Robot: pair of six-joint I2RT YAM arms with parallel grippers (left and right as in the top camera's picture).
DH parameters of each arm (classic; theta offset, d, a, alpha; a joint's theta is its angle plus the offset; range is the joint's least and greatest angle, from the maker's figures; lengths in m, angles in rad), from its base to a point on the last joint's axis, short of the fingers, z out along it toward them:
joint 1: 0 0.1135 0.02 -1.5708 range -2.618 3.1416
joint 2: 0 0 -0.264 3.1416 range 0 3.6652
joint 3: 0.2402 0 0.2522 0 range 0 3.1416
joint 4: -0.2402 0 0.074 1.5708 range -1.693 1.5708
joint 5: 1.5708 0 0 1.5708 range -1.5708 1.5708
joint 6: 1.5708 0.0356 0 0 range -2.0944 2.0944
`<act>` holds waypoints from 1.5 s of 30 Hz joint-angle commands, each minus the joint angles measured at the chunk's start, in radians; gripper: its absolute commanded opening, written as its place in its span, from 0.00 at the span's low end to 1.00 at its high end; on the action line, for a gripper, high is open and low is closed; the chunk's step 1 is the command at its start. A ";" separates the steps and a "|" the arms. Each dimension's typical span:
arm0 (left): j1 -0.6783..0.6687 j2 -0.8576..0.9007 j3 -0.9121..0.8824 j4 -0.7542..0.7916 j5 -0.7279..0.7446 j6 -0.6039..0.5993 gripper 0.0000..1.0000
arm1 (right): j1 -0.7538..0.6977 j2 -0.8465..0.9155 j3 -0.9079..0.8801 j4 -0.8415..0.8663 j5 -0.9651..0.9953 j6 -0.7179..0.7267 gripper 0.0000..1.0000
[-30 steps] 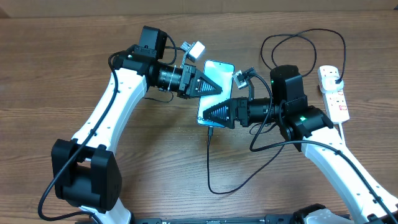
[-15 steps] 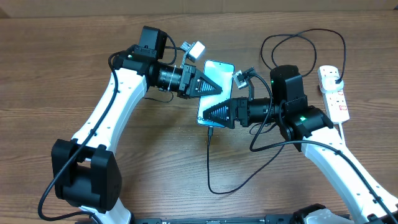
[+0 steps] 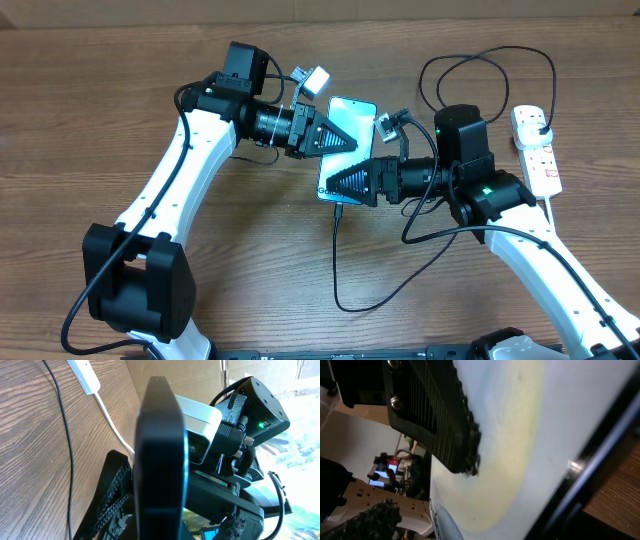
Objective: Plug charger to phone and switch on socket
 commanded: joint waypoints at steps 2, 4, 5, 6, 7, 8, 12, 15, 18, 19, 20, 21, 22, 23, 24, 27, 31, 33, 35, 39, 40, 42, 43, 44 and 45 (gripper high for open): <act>-0.013 -0.035 -0.001 0.005 0.063 0.011 0.04 | 0.003 -0.003 0.012 0.003 -0.001 -0.004 1.00; -0.014 -0.035 -0.001 0.005 0.063 0.011 0.04 | 0.003 -0.003 0.012 0.003 -0.001 -0.004 1.00; -0.014 -0.035 -0.001 0.005 0.063 0.011 0.04 | 0.003 -0.003 0.012 0.002 -0.001 -0.004 1.00; -0.014 -0.035 -0.001 0.005 0.063 0.011 0.04 | 0.003 -0.003 0.012 0.002 -0.001 -0.004 1.00; -0.014 -0.035 -0.001 0.005 0.063 0.012 0.04 | 0.003 -0.003 0.012 0.002 -0.001 -0.004 1.00; -0.014 -0.035 -0.001 0.005 0.063 0.011 0.04 | 0.003 -0.003 0.012 0.002 -0.001 -0.004 1.00; -0.014 -0.035 -0.001 0.005 0.063 0.011 0.04 | 0.003 -0.003 0.012 0.003 -0.001 -0.004 1.00; -0.014 -0.035 -0.001 0.005 0.063 0.011 0.04 | 0.003 -0.003 0.012 0.002 -0.001 -0.004 1.00; -0.014 -0.035 -0.001 0.005 0.063 0.011 0.04 | 0.003 -0.003 0.012 0.002 -0.001 -0.004 1.00; -0.014 -0.035 -0.001 0.005 0.063 0.012 0.05 | 0.003 -0.003 0.012 0.002 -0.001 -0.004 1.00; -0.014 -0.035 -0.001 0.005 0.063 0.011 0.04 | 0.003 -0.003 0.012 0.002 -0.001 -0.005 1.00; -0.014 -0.035 -0.001 0.004 0.063 0.011 0.04 | 0.003 -0.003 0.012 0.002 -0.001 -0.004 1.00; -0.014 -0.035 -0.001 0.004 0.064 0.011 0.04 | 0.003 -0.003 0.012 0.002 -0.001 -0.004 1.00; -0.014 -0.035 -0.001 0.004 0.071 0.011 0.04 | 0.003 -0.003 0.012 0.002 -0.001 -0.004 1.00; -0.014 -0.035 -0.001 0.005 0.085 0.012 0.04 | 0.003 -0.003 0.012 0.002 -0.001 -0.004 1.00; -0.014 -0.035 -0.001 0.005 0.092 0.012 0.04 | 0.003 -0.003 0.012 0.002 -0.001 -0.005 1.00; -0.013 -0.035 -0.001 0.005 0.092 0.015 0.04 | 0.003 -0.003 0.012 0.002 -0.002 -0.004 1.00; -0.013 -0.035 -0.001 0.005 0.092 0.015 0.04 | 0.003 -0.003 0.012 0.002 -0.002 -0.004 1.00; -0.013 -0.035 -0.001 0.005 0.089 0.015 0.04 | 0.003 -0.003 0.012 0.000 -0.002 -0.004 1.00; -0.013 -0.035 -0.001 0.006 0.089 0.015 0.04 | 0.003 -0.003 0.012 -0.014 -0.002 -0.004 1.00; -0.013 -0.035 -0.001 0.006 0.089 0.015 0.04 | 0.003 -0.003 0.012 -0.014 -0.002 -0.004 1.00; -0.013 -0.035 -0.001 0.005 0.090 0.015 0.04 | 0.003 -0.003 0.012 -0.017 -0.002 -0.003 1.00; -0.013 -0.035 -0.001 0.005 0.095 0.015 0.04 | 0.003 -0.003 0.012 -0.018 -0.011 -0.003 1.00; -0.013 -0.035 -0.001 0.005 0.101 0.015 0.04 | 0.003 -0.003 0.012 -0.017 -0.022 -0.003 1.00; -0.013 -0.035 -0.001 0.006 0.113 0.015 0.04 | 0.003 -0.003 0.012 -0.017 -0.038 -0.003 1.00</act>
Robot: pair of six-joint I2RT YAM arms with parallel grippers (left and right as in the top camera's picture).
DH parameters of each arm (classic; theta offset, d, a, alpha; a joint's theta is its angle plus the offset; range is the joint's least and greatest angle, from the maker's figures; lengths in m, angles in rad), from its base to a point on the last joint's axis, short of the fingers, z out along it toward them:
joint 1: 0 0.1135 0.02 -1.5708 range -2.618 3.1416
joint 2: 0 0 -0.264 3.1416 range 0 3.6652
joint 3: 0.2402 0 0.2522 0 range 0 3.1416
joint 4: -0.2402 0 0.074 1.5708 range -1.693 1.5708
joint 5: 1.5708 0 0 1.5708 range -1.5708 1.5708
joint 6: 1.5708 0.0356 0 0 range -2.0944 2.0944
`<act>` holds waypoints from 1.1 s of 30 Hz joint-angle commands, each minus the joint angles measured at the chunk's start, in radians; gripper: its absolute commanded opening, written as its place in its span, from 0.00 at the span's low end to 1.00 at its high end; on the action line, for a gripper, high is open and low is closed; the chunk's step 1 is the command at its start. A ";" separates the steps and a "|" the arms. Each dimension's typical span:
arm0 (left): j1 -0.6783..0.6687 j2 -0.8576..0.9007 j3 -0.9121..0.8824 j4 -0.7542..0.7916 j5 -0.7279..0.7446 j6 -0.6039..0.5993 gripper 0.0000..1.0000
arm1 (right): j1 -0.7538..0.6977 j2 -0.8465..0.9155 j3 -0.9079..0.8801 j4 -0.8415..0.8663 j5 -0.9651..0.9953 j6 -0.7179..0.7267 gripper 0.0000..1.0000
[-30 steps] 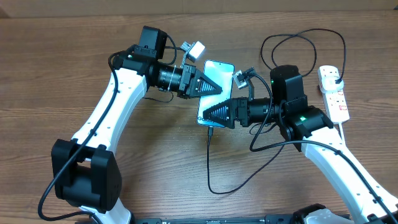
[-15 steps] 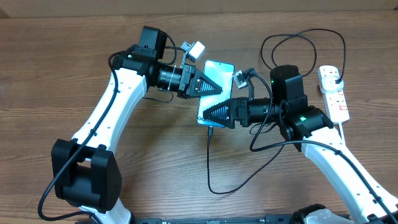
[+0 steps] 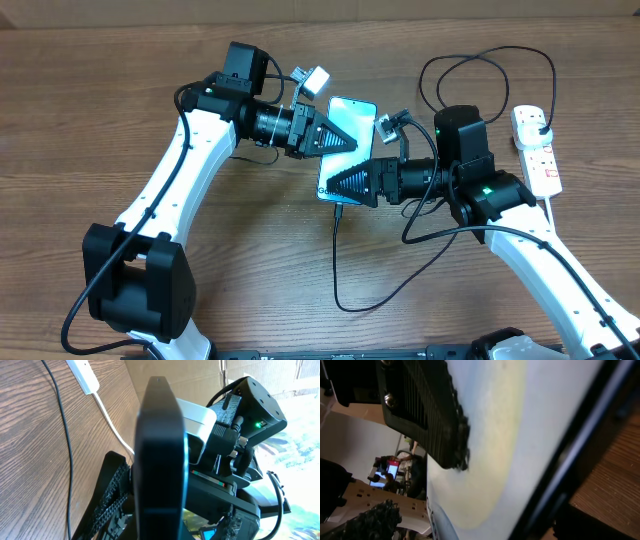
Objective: Plug charger to phone and switch on socket
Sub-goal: 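Lower the phone toward the table and open the left gripper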
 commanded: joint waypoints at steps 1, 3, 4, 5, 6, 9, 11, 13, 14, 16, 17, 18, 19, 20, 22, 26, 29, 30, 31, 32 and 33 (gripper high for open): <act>-0.013 -0.035 -0.001 0.006 0.119 0.015 0.04 | 0.003 -0.003 0.012 0.001 -0.049 -0.003 1.00; -0.013 -0.035 -0.001 0.011 0.137 0.015 0.04 | 0.003 -0.003 0.012 0.001 -0.058 -0.003 1.00; -0.013 -0.035 -0.001 0.013 0.136 0.015 0.04 | 0.003 -0.003 0.013 0.001 -0.058 -0.002 1.00; -0.013 -0.035 -0.001 0.014 0.135 0.015 0.04 | 0.003 -0.003 0.013 0.002 -0.058 0.001 1.00; -0.013 -0.035 -0.001 0.019 0.134 0.016 0.04 | 0.003 -0.003 0.013 0.007 -0.064 0.001 1.00; -0.013 -0.035 -0.001 0.047 0.132 0.015 0.04 | 0.003 -0.003 0.013 0.036 -0.108 0.001 1.00; -0.013 -0.035 -0.001 0.063 0.132 0.015 0.04 | 0.003 -0.003 0.013 0.052 -0.122 0.021 1.00; -0.013 -0.035 -0.001 0.069 0.132 0.015 0.04 | 0.003 -0.003 0.013 0.059 -0.121 0.027 0.95; -0.013 -0.035 -0.001 0.072 0.132 0.015 0.04 | 0.003 -0.003 0.013 0.061 -0.121 0.027 0.93; -0.013 -0.035 -0.001 0.075 0.132 0.015 0.04 | 0.003 -0.003 0.013 0.062 -0.121 0.027 0.85; -0.013 -0.035 -0.001 0.076 0.132 0.015 0.04 | 0.003 -0.003 0.013 0.064 -0.121 0.027 0.80; -0.013 -0.035 -0.001 0.076 0.132 0.015 0.04 | 0.003 -0.003 0.013 0.070 -0.121 0.027 0.77; -0.013 -0.035 -0.001 0.077 0.132 0.015 0.04 | 0.003 -0.003 0.013 0.076 -0.121 0.027 0.72; -0.013 -0.035 -0.001 0.080 0.132 0.015 0.04 | 0.003 -0.003 0.013 0.085 -0.121 0.027 0.67; -0.013 -0.035 -0.001 0.085 0.126 0.015 0.05 | 0.003 -0.003 0.013 0.099 -0.121 0.027 0.59; -0.013 -0.035 -0.001 0.104 0.125 0.015 0.04 | 0.003 -0.003 0.013 0.115 -0.121 0.027 0.44; -0.013 -0.035 -0.001 0.143 0.125 0.014 0.04 | 0.003 -0.003 0.013 0.119 -0.121 0.027 0.37; -0.013 -0.035 -0.001 0.154 0.125 0.010 0.04 | 0.003 -0.003 0.013 0.123 -0.120 0.027 0.35; -0.013 -0.035 -0.001 0.167 0.125 0.000 0.04 | 0.003 -0.003 0.013 0.129 -0.120 0.027 0.34; -0.013 -0.035 -0.001 0.176 0.125 -0.013 0.04 | 0.003 -0.003 0.013 0.135 -0.120 0.027 0.30; -0.013 -0.035 -0.001 0.185 0.125 -0.018 0.04 | 0.003 -0.003 0.013 0.142 -0.119 0.027 0.27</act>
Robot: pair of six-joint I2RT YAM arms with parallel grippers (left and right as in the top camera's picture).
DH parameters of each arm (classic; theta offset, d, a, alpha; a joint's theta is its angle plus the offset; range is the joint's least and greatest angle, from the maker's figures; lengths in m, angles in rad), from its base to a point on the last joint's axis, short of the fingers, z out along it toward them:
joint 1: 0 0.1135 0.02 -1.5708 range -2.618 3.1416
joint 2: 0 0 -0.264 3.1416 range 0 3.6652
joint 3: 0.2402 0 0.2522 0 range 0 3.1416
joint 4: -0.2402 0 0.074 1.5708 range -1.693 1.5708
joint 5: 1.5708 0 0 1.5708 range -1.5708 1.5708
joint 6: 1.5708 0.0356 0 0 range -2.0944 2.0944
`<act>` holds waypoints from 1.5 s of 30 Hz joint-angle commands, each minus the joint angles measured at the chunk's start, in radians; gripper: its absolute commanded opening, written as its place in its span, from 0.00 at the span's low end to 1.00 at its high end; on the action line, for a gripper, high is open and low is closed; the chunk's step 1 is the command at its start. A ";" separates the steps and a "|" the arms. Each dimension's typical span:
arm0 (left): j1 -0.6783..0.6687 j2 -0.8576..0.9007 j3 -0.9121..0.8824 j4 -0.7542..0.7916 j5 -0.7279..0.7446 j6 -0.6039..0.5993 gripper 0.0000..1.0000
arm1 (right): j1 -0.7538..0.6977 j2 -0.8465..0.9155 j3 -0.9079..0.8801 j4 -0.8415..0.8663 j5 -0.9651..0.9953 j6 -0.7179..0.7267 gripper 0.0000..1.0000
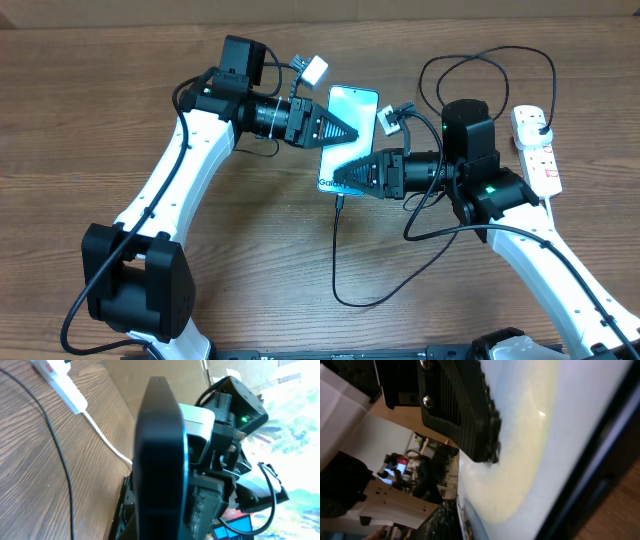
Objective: Plug charger to phone and switch on socket
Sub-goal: 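Lower the phone toward the table and open the left gripper, then lay the phone flat on the table with the right gripper and release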
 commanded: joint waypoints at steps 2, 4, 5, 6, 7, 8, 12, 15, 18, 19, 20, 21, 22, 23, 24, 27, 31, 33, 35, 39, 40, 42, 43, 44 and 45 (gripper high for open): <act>-0.019 -0.035 0.004 0.031 0.059 -0.014 0.04 | 0.020 -0.003 0.013 0.024 -0.036 -0.007 0.17; -0.019 -0.035 0.004 0.030 0.059 -0.014 0.04 | 0.020 -0.003 0.013 0.023 -0.016 -0.007 0.12; -0.019 -0.035 0.004 0.030 0.059 -0.014 0.04 | 0.020 -0.003 0.013 0.023 -0.007 -0.007 0.11; -0.019 -0.035 0.004 0.030 0.059 -0.014 0.04 | 0.020 -0.003 0.013 0.024 -0.001 -0.007 0.08; -0.019 -0.035 0.004 0.030 0.059 -0.014 0.05 | 0.020 -0.003 0.013 0.024 0.002 -0.007 0.06; -0.019 -0.035 0.004 0.030 0.058 -0.013 0.09 | 0.020 -0.003 0.013 0.026 0.005 -0.007 0.04; -0.019 -0.035 0.004 0.030 0.015 -0.014 0.49 | 0.020 -0.003 0.013 0.026 0.006 -0.007 0.04; -0.019 -0.035 0.004 0.030 -0.036 -0.014 0.80 | 0.020 -0.003 0.013 0.026 0.006 -0.007 0.04; -0.014 -0.035 0.004 0.029 -0.104 -0.014 0.91 | 0.020 -0.003 0.013 0.008 0.046 -0.006 0.04; -0.009 -0.035 0.004 0.028 -0.133 -0.014 0.93 | 0.020 -0.003 0.013 -0.008 0.077 -0.006 0.04; -0.004 -0.035 0.004 0.027 -0.155 -0.014 0.95 | 0.020 -0.003 0.013 -0.027 0.106 -0.006 0.04; 0.003 -0.035 0.004 0.026 -0.177 -0.014 0.96 | 0.020 -0.003 0.013 -0.047 0.134 -0.006 0.04; 0.011 -0.035 0.004 0.026 -0.190 -0.014 0.98 | 0.020 -0.003 0.013 -0.069 0.158 -0.007 0.04; 0.021 -0.035 0.004 0.025 -0.203 -0.014 0.98 | 0.020 -0.003 0.013 -0.090 0.182 -0.007 0.04; 0.032 -0.035 0.004 0.023 -0.210 -0.014 1.00 | 0.020 -0.002 0.013 -0.111 0.207 -0.007 0.04; 0.076 -0.035 0.004 0.022 -0.212 -0.014 1.00 | 0.020 -0.001 0.013 -0.166 0.288 -0.006 0.04; 0.139 -0.035 0.004 0.013 -0.252 -0.014 1.00 | 0.020 0.023 0.013 -0.196 0.396 0.042 0.04; 0.165 -0.035 0.004 -0.014 -0.309 -0.014 1.00 | 0.020 0.047 0.013 -0.192 0.404 0.053 0.04; 0.190 -0.035 0.004 -0.063 -0.399 -0.014 1.00 | 0.023 0.079 0.013 -0.187 0.406 0.054 0.04; 0.222 -0.035 0.004 -0.161 -0.632 -0.014 1.00 | 0.041 0.154 0.012 -0.156 0.405 0.055 0.04; 0.224 -0.035 0.004 -0.182 -0.686 -0.014 1.00 | 0.048 0.174 0.012 -0.144 0.406 0.055 0.04; 0.225 -0.035 0.004 -0.221 -0.791 -0.014 1.00 | 0.061 0.216 0.012 -0.113 0.406 0.074 0.04; 0.225 -0.035 0.004 -0.231 -0.837 -0.014 1.00 | 0.067 0.233 0.012 -0.097 0.406 0.083 0.04; 0.225 -0.035 0.004 -0.238 -0.888 -0.014 1.00 | 0.071 0.249 0.012 -0.084 0.410 0.096 0.04; 0.224 -0.035 0.004 -0.240 -0.932 -0.014 1.00 | 0.076 0.266 0.012 -0.066 0.410 0.105 0.04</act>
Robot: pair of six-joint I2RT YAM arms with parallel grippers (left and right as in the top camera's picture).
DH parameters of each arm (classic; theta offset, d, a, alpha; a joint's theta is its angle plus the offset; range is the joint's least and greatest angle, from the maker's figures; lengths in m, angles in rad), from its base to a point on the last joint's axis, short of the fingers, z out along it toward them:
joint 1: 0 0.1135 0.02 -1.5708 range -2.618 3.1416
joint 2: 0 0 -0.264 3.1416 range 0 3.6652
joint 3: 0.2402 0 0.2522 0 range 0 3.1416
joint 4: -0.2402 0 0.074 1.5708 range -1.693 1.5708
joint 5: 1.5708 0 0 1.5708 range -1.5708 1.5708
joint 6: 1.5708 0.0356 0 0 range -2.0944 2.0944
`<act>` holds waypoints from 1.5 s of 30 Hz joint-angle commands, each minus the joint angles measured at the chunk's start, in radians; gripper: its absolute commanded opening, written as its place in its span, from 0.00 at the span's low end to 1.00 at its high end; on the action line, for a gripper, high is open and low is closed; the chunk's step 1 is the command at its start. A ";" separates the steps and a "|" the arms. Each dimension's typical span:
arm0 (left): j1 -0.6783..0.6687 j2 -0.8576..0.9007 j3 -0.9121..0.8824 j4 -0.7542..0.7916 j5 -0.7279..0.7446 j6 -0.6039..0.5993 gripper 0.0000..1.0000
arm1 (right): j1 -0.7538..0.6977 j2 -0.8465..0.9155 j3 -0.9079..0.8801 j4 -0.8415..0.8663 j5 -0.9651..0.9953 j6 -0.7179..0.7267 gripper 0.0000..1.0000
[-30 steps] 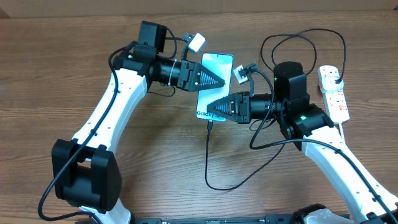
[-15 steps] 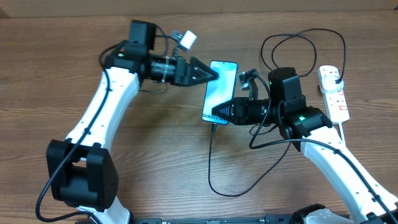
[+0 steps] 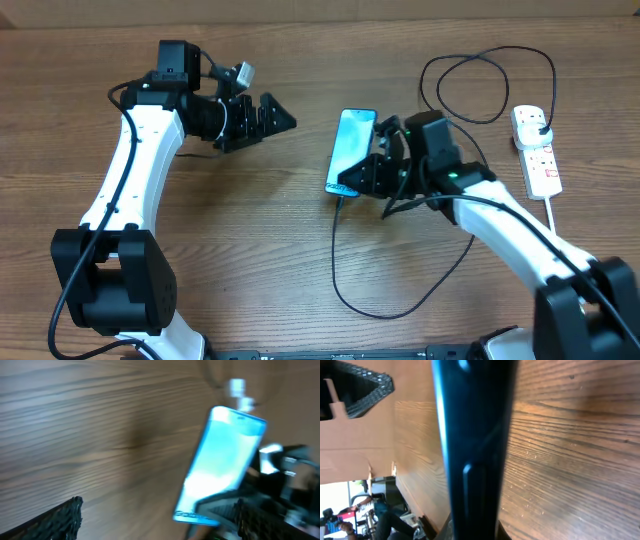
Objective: Plug charger to phone and switch on socket
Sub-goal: 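Lay the phone flat on the table with the right gripper and release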
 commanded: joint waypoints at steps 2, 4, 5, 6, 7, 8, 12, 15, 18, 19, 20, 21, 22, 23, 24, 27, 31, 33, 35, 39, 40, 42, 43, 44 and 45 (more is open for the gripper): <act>0.000 -0.035 0.004 -0.006 -0.306 0.005 1.00 | 0.025 0.058 0.012 0.068 0.002 0.058 0.04; -0.001 -0.035 0.004 -0.006 -0.365 0.005 1.00 | 0.032 0.090 0.012 0.093 0.015 0.077 0.04; -0.001 -0.035 0.004 -0.006 -0.385 0.005 1.00 | 0.037 0.106 0.012 0.108 0.018 0.092 0.04; -0.001 -0.035 0.004 -0.006 -0.400 0.005 1.00 | 0.041 0.124 0.012 0.119 0.023 0.107 0.04; -0.001 -0.035 0.004 -0.006 -0.408 0.005 1.00 | 0.045 0.141 0.013 0.130 0.028 0.124 0.04; -0.001 -0.035 0.004 -0.006 -0.407 0.005 1.00 | 0.051 0.159 0.013 0.140 0.031 0.132 0.04; -0.001 -0.035 0.004 -0.006 -0.407 0.005 1.00 | 0.080 0.222 0.013 0.189 0.043 0.143 0.04; -0.001 -0.035 0.004 -0.006 -0.407 0.005 1.00 | 0.100 0.251 0.013 0.209 0.087 0.150 0.04; -0.001 -0.035 0.004 -0.005 -0.407 0.005 1.00 | 0.104 0.256 0.013 0.220 0.094 0.150 0.04; -0.001 -0.035 0.004 -0.006 -0.407 0.005 1.00 | 0.104 0.256 0.013 0.220 0.095 0.150 0.04; -0.001 -0.035 0.004 -0.005 -0.407 0.005 1.00 | 0.104 0.256 0.013 0.220 0.095 0.150 0.04; -0.001 -0.035 0.004 -0.006 -0.407 0.005 1.00 | 0.104 0.256 0.013 0.219 0.095 0.150 0.04; -0.001 -0.035 0.004 -0.005 -0.407 0.005 1.00 | 0.104 0.256 0.013 0.219 0.100 0.150 0.04; -0.001 -0.035 0.004 -0.006 -0.407 0.005 1.00 | 0.104 0.256 0.013 0.219 0.102 0.150 0.06; -0.001 -0.035 0.004 -0.005 -0.407 0.005 1.00 | 0.104 0.256 0.013 0.219 0.102 0.150 0.07; -0.001 -0.035 0.004 -0.006 -0.407 0.005 1.00 | 0.104 0.256 0.013 0.219 0.102 0.150 0.07; -0.001 -0.035 0.004 -0.006 -0.407 0.005 1.00 | 0.104 0.256 0.013 0.219 0.102 0.150 0.07; -0.001 -0.035 0.004 -0.006 -0.407 0.005 1.00 | 0.104 0.256 0.013 0.219 0.106 0.150 0.07; -0.001 -0.035 0.004 -0.006 -0.407 0.005 1.00 | 0.109 0.256 0.013 0.222 0.128 0.151 0.06; -0.002 -0.035 0.004 -0.005 -0.407 0.005 1.00 | 0.150 0.257 0.013 0.248 0.245 0.176 0.06; -0.002 -0.035 0.004 -0.006 -0.407 0.005 1.00 | 0.160 0.257 0.013 0.253 0.260 0.175 0.06; -0.002 -0.035 0.004 -0.006 -0.407 0.005 1.00 | 0.179 0.257 0.013 0.266 0.271 0.176 0.06; -0.002 -0.035 0.004 -0.006 -0.407 0.005 1.00 | 0.187 0.259 0.013 0.276 0.272 0.177 0.04; -0.002 -0.035 0.004 -0.006 -0.407 0.005 1.00 | 0.197 0.262 0.013 0.288 0.278 0.184 0.04; -0.002 -0.035 0.004 -0.006 -0.407 0.005 1.00 | 0.206 0.266 0.013 0.293 0.294 0.202 0.04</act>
